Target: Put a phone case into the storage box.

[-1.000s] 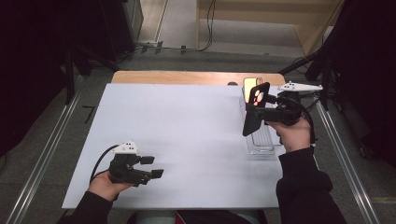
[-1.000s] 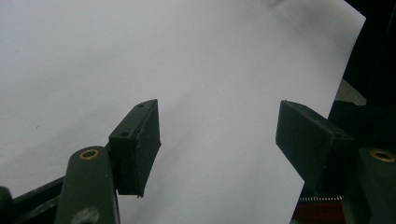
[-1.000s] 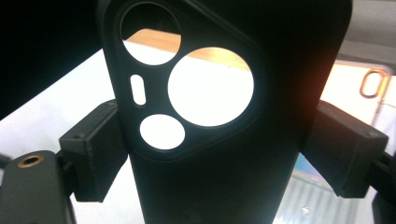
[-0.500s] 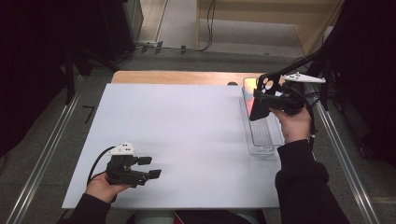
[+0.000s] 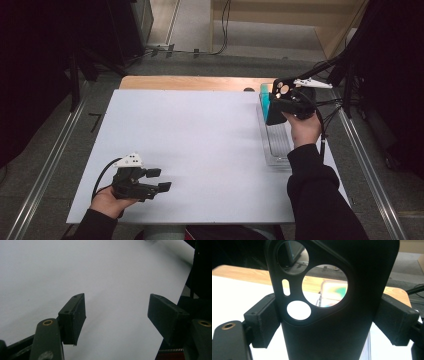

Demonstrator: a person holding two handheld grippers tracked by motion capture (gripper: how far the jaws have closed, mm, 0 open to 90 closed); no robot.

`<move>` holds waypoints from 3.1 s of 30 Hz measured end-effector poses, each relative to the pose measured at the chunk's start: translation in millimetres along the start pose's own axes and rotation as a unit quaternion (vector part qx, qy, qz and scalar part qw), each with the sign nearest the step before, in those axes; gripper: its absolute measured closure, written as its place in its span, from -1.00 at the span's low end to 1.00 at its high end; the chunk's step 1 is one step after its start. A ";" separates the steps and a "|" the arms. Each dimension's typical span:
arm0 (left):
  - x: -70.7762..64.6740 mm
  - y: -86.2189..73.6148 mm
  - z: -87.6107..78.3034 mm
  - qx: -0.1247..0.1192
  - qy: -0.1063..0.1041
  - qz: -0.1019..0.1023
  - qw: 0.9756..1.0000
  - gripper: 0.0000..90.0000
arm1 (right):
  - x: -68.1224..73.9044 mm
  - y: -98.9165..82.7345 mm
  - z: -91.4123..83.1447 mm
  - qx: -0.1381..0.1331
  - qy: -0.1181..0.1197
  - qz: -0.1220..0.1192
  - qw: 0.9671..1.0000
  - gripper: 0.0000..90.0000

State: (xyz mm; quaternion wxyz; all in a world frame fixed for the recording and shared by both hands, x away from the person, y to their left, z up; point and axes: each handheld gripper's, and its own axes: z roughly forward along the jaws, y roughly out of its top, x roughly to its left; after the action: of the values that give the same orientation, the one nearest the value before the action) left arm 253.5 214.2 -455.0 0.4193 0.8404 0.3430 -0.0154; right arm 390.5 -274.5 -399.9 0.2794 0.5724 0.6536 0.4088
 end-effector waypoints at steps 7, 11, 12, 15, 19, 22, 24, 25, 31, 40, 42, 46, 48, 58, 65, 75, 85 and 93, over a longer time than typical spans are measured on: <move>-0.3 -1.2 -1.5 -0.002 0.001 -0.002 1.000 -0.31 | -6.7 -4.7 15.8 0.016 0.001 0.013 1.000 -0.74; 0.4 -1.4 -1.1 -0.004 0.000 -0.002 1.000 -0.31 | -8.4 -6.6 21.4 0.018 -0.009 0.007 1.000 -0.74; 0.8 -1.5 -0.7 -0.002 -0.001 -0.003 1.000 -0.31 | -9.7 -7.0 23.1 0.019 -0.003 0.010 1.000 -0.74; 1.7 -1.4 0.3 -0.001 0.000 -0.005 1.000 -0.31 | -12.6 -9.3 30.5 0.022 -0.005 0.022 1.000 -0.74; 0.9 -1.3 1.1 -0.001 0.000 -0.003 1.000 -0.31 | -13.1 -13.0 44.2 0.025 -0.007 0.029 0.999 -0.74; 1.6 -1.1 2.1 0.000 -0.001 -0.003 1.000 -0.31 | -12.3 -15.5 53.6 0.030 -0.013 0.027 0.999 -0.74; 2.0 -1.1 2.3 0.001 -0.002 -0.004 1.000 -0.31 | -12.7 -17.0 59.2 0.033 -0.016 0.029 0.999 -0.74; 1.7 -1.2 2.3 0.001 0.000 -0.004 1.000 -0.31 | -12.8 -17.4 61.0 0.035 -0.018 0.031 0.999 -0.74; 1.5 -1.1 1.9 0.000 -0.001 -0.004 1.000 -0.31 | -15.7 -17.8 74.9 0.043 -0.027 0.025 0.998 -0.74; 1.9 -0.5 2.6 -0.001 -0.003 -0.003 1.000 -0.31 | -17.8 -10.0 87.8 0.049 -0.029 0.022 0.998 -0.74; 1.8 -0.4 2.6 0.000 -0.002 -0.003 1.000 -0.31 | -17.1 -9.0 89.9 0.042 -0.023 0.024 0.999 -0.74; 2.1 -0.6 3.2 0.000 -0.002 -0.004 1.000 -0.31 | -15.7 -9.2 95.2 0.043 -0.023 0.014 0.999 -0.75; 2.0 -0.6 2.7 0.000 -0.002 -0.003 1.000 -0.31 | -18.3 -9.4 96.3 0.041 -0.017 0.020 0.999 -0.76; 2.2 -0.5 2.2 -0.002 -0.002 -0.002 1.000 -0.31 | -23.6 -12.3 102.7 0.044 -0.005 0.036 0.998 -0.79; 1.8 -0.3 2.7 0.000 -0.002 -0.003 1.000 -0.31 | -26.7 -12.8 101.8 0.053 0.005 0.048 0.997 -0.82; 2.5 0.0 1.7 0.001 -0.002 -0.008 1.000 -0.31 | -24.1 -4.7 90.3 0.044 0.006 0.043 0.998 -1.00; 3.6 1.6 1.8 0.000 -0.001 -0.012 1.000 -0.31 | -12.6 9.7 66.5 0.033 0.050 0.041 0.997 -1.00; 7.2 4.3 1.4 -0.002 -0.001 -0.017 1.000 -0.31 | 6.8 12.8 49.7 0.047 0.094 0.023 0.994 -1.00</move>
State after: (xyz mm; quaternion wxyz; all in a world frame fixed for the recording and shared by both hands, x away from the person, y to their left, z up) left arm 261.9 215.4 -455.2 0.4207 0.8336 0.3574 -0.0226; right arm 437.3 -257.1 -413.6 0.1794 0.5591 0.6821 0.4359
